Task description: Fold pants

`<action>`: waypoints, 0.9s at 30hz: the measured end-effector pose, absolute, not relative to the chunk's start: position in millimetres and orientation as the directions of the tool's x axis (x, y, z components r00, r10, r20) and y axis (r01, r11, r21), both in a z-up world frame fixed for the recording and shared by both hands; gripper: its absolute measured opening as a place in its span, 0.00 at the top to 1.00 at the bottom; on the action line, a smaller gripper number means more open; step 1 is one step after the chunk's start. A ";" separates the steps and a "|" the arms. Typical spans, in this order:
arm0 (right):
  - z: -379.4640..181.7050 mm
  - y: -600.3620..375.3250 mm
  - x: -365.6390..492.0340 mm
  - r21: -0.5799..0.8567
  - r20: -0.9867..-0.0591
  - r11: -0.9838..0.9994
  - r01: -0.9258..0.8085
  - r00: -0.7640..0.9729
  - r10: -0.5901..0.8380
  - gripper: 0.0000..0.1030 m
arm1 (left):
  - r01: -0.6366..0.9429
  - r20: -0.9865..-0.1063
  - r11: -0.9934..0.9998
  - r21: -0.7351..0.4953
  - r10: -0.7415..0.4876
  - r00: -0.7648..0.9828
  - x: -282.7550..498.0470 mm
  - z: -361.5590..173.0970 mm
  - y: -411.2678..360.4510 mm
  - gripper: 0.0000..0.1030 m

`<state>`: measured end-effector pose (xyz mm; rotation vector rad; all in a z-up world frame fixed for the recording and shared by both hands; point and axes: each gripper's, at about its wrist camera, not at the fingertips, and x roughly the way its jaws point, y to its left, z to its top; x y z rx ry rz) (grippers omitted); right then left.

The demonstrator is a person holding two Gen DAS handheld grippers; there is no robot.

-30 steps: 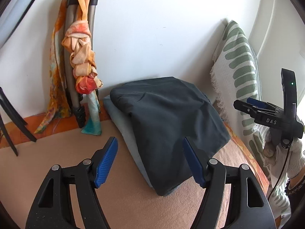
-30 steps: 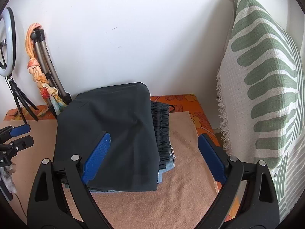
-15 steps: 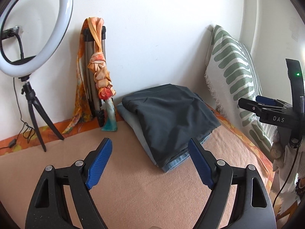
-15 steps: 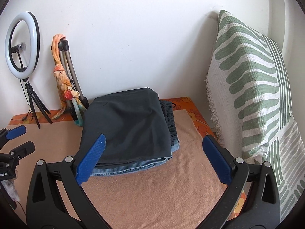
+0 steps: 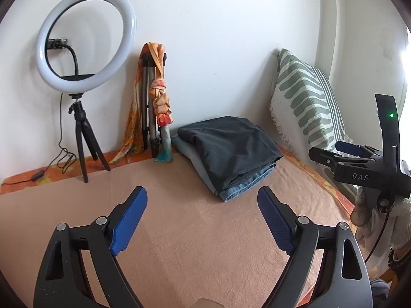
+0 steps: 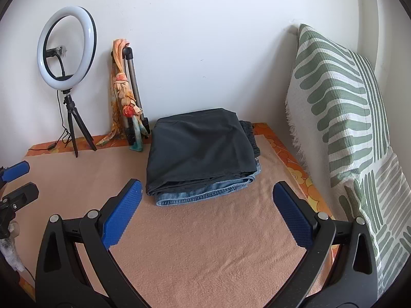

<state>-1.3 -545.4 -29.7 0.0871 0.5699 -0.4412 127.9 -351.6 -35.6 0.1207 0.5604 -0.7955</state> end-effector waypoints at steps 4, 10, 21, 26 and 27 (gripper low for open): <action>-36.8 -524.8 -8.0 -0.048 -0.532 0.905 0.424 0.755 -0.382 0.00 | 0.709 -0.495 0.701 -0.073 -0.643 0.585 113.1 -36.0 -336.5 0.08; -47.3 -506.3 -15.2 -0.030 -0.531 0.905 0.425 0.760 -0.375 0.00 | 0.715 -0.488 0.697 -0.061 -0.646 0.588 101.8 -38.0 -328.4 0.02; -55.5 -492.3 -27.8 -0.036 -0.484 0.889 0.457 0.770 -0.416 0.00 | 0.696 -0.512 0.717 -0.037 -0.612 0.603 100.6 -51.7 -322.1 0.01; -63.8 -490.5 -27.0 -0.033 -0.504 0.893 0.449 0.764 -0.403 0.00 | 0.693 -0.523 0.720 -0.024 -0.600 0.605 97.9 -55.5 -322.6 0.01; -63.9 -489.7 -26.9 -0.031 -0.507 0.895 0.445 0.765 -0.397 0.00 | 0.694 -0.523 0.719 -0.019 -0.599 0.607 96.4 -55.5 -322.5 0.01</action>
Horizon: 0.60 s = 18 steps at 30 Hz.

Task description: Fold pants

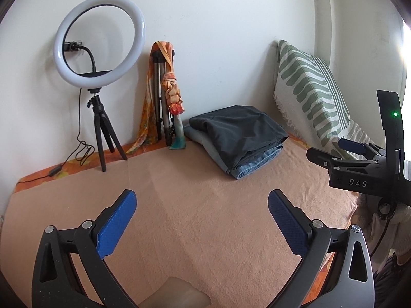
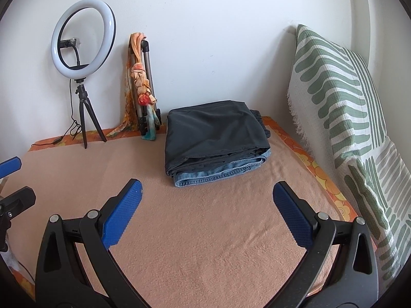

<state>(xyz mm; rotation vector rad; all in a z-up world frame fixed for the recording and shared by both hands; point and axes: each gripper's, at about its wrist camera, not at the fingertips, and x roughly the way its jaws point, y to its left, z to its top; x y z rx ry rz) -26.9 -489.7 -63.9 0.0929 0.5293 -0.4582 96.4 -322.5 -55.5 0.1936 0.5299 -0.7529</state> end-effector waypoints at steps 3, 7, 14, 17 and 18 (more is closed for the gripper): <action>-60.9 -487.0 -28.6 -0.036 -0.494 0.895 0.444 0.771 -0.402 0.00 | 0.692 -0.523 0.722 -0.010 -0.594 0.611 94.1 -55.1 -321.1 0.01; -58.5 -488.7 -30.4 -0.024 -0.489 0.891 0.453 0.772 -0.405 0.00 | 0.684 -0.536 0.729 -0.019 -0.585 0.609 96.8 -56.4 -317.9 0.01; -61.1 -492.6 -31.3 -0.007 -0.500 0.885 0.465 0.765 -0.406 0.00 | 0.686 -0.535 0.727 -0.010 -0.584 0.611 94.1 -56.5 -317.6 0.01; -59.9 -491.5 -30.4 -0.017 -0.497 0.887 0.461 0.766 -0.408 0.00 | 0.688 -0.540 0.725 -0.015 -0.585 0.605 94.6 -57.6 -318.4 0.01; -59.6 -491.0 -30.3 -0.019 -0.495 0.888 0.460 0.767 -0.408 0.00 | 0.688 -0.541 0.725 -0.014 -0.585 0.605 94.8 -57.9 -318.7 0.01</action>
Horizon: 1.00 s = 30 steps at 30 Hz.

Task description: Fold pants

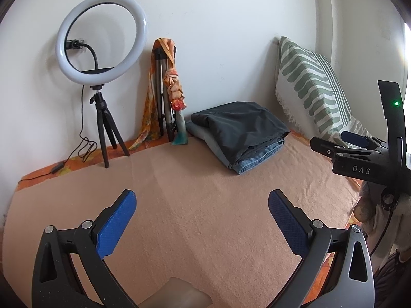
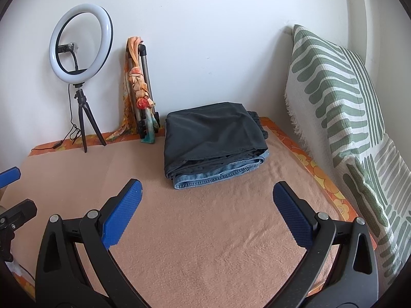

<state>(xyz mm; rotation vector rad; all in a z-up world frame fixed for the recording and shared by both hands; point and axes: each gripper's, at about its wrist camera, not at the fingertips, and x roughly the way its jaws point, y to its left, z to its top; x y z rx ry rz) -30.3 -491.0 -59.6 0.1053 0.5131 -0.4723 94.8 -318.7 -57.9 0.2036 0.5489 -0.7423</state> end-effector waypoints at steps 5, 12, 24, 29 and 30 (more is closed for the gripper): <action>-60.6 -491.8 -28.5 -0.013 -0.500 0.889 0.457 0.767 -0.402 0.00 | 0.695 -0.546 0.719 -0.021 -0.590 0.595 95.0 -58.6 -319.9 0.01; -62.1 -492.6 -25.9 -0.008 -0.505 0.889 0.457 0.766 -0.398 0.00 | 0.696 -0.549 0.718 -0.019 -0.589 0.593 95.1 -58.9 -319.4 0.01; -62.5 -486.6 -21.4 -0.007 -0.509 0.896 0.443 0.770 -0.384 0.00 | 0.693 -0.546 0.720 -0.019 -0.589 0.596 93.3 -58.0 -317.4 0.01; -63.2 -485.9 -20.9 -0.002 -0.508 0.896 0.444 0.771 -0.384 0.00 | 0.695 -0.547 0.719 -0.018 -0.589 0.595 93.3 -57.9 -317.9 0.01; -63.2 -485.6 -20.7 -0.003 -0.507 0.896 0.444 0.772 -0.384 0.00 | 0.695 -0.547 0.719 -0.018 -0.589 0.595 93.2 -57.7 -317.9 0.01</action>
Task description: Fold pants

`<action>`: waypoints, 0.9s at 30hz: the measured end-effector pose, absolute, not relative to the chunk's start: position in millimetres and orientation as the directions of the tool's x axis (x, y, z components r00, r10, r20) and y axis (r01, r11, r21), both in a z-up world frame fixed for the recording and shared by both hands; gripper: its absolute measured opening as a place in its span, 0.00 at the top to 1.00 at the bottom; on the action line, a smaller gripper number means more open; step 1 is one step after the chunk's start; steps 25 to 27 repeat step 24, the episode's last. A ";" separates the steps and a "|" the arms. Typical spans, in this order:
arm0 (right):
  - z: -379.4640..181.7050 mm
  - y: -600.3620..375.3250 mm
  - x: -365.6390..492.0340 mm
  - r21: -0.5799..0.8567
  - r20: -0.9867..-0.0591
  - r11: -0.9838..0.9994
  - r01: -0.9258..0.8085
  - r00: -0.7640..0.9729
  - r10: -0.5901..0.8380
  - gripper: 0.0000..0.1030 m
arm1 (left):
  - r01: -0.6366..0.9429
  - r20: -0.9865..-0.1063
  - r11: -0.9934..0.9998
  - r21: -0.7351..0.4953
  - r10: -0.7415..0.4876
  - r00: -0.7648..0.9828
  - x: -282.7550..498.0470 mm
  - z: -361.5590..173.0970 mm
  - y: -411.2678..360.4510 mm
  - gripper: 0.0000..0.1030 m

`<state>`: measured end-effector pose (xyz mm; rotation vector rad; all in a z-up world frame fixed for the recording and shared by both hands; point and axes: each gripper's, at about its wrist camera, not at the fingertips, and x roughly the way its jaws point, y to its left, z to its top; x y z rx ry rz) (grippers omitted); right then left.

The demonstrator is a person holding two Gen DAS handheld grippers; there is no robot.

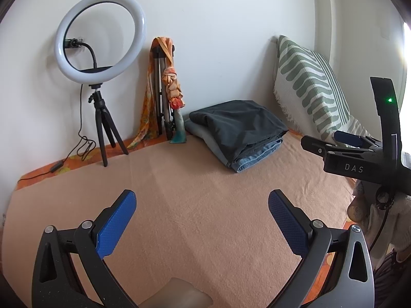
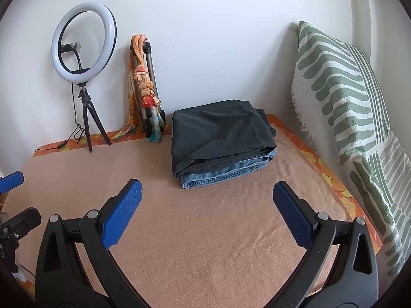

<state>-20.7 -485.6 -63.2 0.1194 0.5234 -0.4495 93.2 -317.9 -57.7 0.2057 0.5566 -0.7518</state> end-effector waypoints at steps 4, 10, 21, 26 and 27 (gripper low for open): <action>-63.6 -484.4 -21.2 -0.005 -0.507 0.897 0.443 0.772 -0.384 0.00 | 0.695 -0.547 0.719 -0.018 -0.589 0.595 93.2 -57.8 -318.0 0.01; -63.8 -483.5 -21.0 0.002 -0.508 0.897 0.443 0.773 -0.381 0.00 | 0.694 -0.547 0.720 -0.018 -0.588 0.596 93.8 -57.5 -317.5 0.01; -64.3 -480.9 -20.7 0.000 -0.511 0.898 0.440 0.772 -0.378 0.00 | 0.697 -0.540 0.717 -0.007 -0.589 0.602 89.5 -57.0 -317.9 0.01; -64.3 -481.3 -20.4 -0.001 -0.511 0.899 0.439 0.772 -0.378 0.00 | 0.699 -0.542 0.715 -0.012 -0.592 0.597 90.0 -56.9 -317.6 0.01; -64.3 -481.3 -20.4 -0.001 -0.511 0.899 0.439 0.772 -0.378 0.00 | 0.699 -0.542 0.715 -0.012 -0.592 0.597 90.0 -56.9 -317.6 0.01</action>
